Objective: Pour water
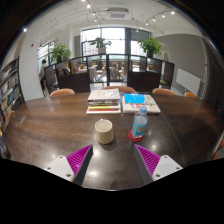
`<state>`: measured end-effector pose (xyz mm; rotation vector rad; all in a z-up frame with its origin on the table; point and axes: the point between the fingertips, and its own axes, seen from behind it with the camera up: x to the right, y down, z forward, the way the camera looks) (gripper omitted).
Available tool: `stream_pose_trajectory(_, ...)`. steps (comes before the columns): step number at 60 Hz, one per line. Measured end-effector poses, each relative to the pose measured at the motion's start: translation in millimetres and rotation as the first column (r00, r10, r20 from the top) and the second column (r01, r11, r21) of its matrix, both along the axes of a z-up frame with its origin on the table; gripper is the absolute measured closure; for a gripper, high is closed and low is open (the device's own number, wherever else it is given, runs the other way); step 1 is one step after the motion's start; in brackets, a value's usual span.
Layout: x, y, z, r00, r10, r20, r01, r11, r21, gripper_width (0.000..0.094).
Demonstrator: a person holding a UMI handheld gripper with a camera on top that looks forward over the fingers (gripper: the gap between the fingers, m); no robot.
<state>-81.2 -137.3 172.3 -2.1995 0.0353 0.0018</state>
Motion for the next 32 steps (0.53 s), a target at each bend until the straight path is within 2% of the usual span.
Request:
stream_pose_trajectory(20,6,-2,68,0.998,-0.043,0.038,0.036,0.987,0.155,0.0082)
stream_pose_trajectory(32,3,-12,78,0.997,-0.071,0.021,0.066,0.981,0.183,0.0085)
